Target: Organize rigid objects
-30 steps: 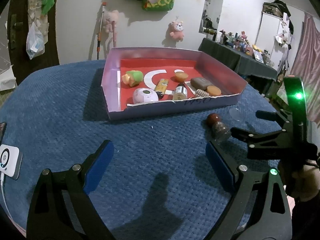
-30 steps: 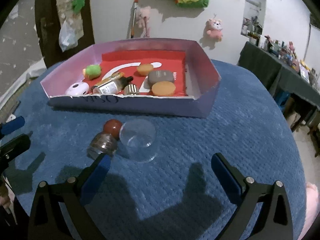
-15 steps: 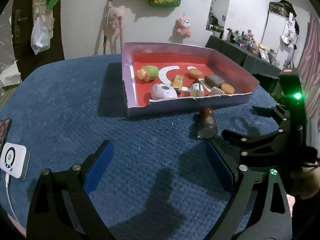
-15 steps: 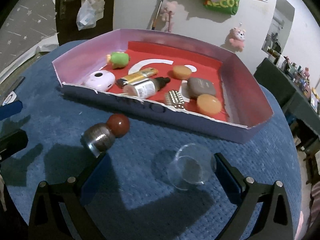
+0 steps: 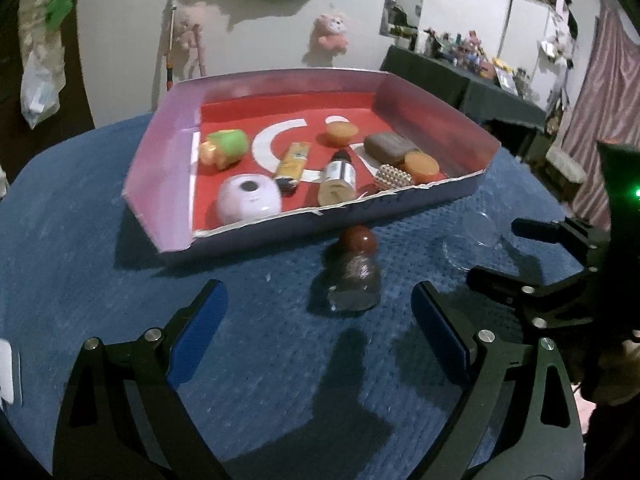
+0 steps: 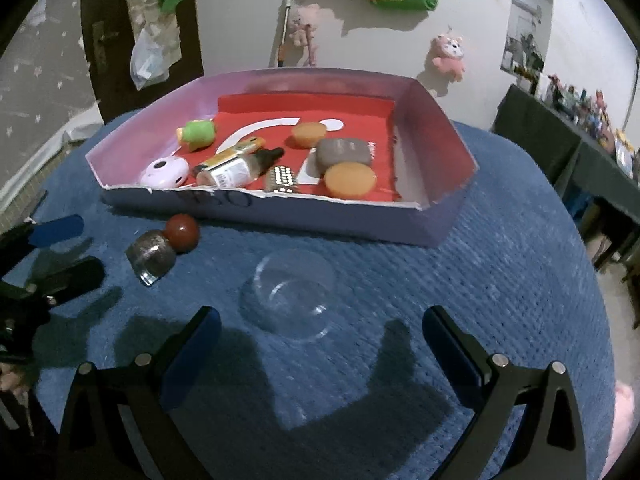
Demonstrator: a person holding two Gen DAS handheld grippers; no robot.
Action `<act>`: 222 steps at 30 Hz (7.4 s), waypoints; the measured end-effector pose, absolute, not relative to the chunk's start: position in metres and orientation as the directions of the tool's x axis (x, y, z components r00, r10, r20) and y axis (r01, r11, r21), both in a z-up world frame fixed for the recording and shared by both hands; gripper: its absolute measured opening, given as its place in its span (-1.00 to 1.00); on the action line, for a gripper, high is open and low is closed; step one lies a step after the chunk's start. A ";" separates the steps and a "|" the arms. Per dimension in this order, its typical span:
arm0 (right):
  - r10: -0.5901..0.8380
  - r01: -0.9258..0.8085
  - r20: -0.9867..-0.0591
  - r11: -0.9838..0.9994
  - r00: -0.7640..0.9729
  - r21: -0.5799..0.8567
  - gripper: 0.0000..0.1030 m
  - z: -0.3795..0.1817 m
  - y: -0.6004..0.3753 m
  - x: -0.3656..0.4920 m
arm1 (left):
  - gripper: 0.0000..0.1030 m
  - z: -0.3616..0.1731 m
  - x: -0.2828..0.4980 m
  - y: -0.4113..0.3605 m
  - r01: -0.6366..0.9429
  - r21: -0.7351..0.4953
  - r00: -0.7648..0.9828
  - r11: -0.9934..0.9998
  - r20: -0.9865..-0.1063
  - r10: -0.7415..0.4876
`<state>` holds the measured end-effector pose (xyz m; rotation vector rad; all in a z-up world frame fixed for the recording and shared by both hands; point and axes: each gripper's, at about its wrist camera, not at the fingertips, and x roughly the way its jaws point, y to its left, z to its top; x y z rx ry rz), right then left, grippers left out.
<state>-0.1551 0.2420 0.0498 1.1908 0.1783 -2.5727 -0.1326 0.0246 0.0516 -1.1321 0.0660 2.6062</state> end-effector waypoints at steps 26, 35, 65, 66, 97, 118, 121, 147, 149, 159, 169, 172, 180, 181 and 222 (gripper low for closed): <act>-0.350 0.458 -0.742 -0.887 -0.572 0.065 -0.18 0.054 0.233 -0.159 | -0.43 0.047 -0.147 0.046 -0.365 -0.131 -0.555 -0.922 -0.764 0.329; -0.392 0.457 -0.672 -0.885 -0.629 0.088 -0.18 0.084 0.237 -0.133 | -0.43 0.066 -0.109 0.033 -0.373 -0.110 -0.624 -0.921 -0.705 0.336; -0.403 0.449 -0.687 -0.885 -0.605 0.124 -0.18 0.051 0.222 -0.108 | -0.43 0.045 -0.084 0.024 -0.361 -0.089 -0.638 -0.928 -0.702 0.315; -0.403 0.449 -0.687 -0.885 -0.604 0.124 -0.18 0.051 0.222 -0.108 | -0.43 0.044 -0.084 0.025 -0.362 -0.089 -0.637 -0.928 -0.703 0.315; -0.173 0.383 -0.806 -0.921 -0.566 -0.071 -0.18 0.125 0.212 -0.332 | -0.43 0.095 -0.328 0.063 -0.389 -0.061 -0.470 -0.919 -0.845 0.256; 0.010 0.384 -0.904 -0.903 -0.427 -0.191 -0.18 0.069 0.196 -0.395 | -0.43 0.055 -0.368 0.076 -0.360 -0.004 -0.419 -0.933 -0.893 0.166; 0.013 0.380 -0.905 -0.905 -0.426 -0.192 -0.18 0.069 0.195 -0.395 | -0.43 0.054 -0.368 0.076 -0.351 -0.011 -0.413 -0.936 -0.895 0.166; 0.026 0.388 -0.899 -0.896 -0.438 -0.215 0.01 0.069 0.187 -0.390 | -0.43 0.051 -0.370 0.074 -0.327 -0.011 -0.415 -0.945 -0.897 0.154; 0.030 0.386 -0.895 -0.896 -0.445 -0.222 0.09 0.071 0.186 -0.389 | -0.42 0.052 -0.369 0.073 -0.325 -0.018 -0.417 -0.945 -0.894 0.161; 0.033 0.373 -0.891 -0.900 -0.453 -0.224 0.10 0.078 0.188 -0.388 | 0.28 0.075 -0.361 0.069 -0.318 -0.017 -0.505 -0.948 -0.843 0.185; 0.026 0.337 -0.867 -0.916 -0.497 -0.220 0.23 0.105 0.196 -0.377 | 0.28 0.107 -0.334 0.055 -0.297 -0.029 -0.559 -0.955 -0.805 0.198; 0.020 0.328 -0.852 -0.918 -0.522 -0.223 0.33 0.118 0.197 -0.365 | 0.42 0.117 -0.319 0.047 -0.280 -0.043 -0.587 -0.959 -0.783 0.206; -0.009 0.296 -0.792 -0.930 -0.610 -0.218 0.68 0.156 0.204 -0.327 | 0.59 0.148 -0.265 0.029 -0.233 -0.033 -0.710 -0.972 -0.677 0.193; -0.013 0.292 -0.780 -0.931 -0.626 -0.218 0.73 0.162 0.206 -0.320 | 0.67 0.151 -0.258 0.027 -0.224 -0.031 -0.728 -0.974 -0.660 0.188; -0.160 0.225 -0.515 -0.972 -0.842 -0.066 1.00 0.086 0.237 -0.239 | 0.93 0.075 -0.203 0.018 -0.089 0.011 -0.842 -0.996 -0.535 0.069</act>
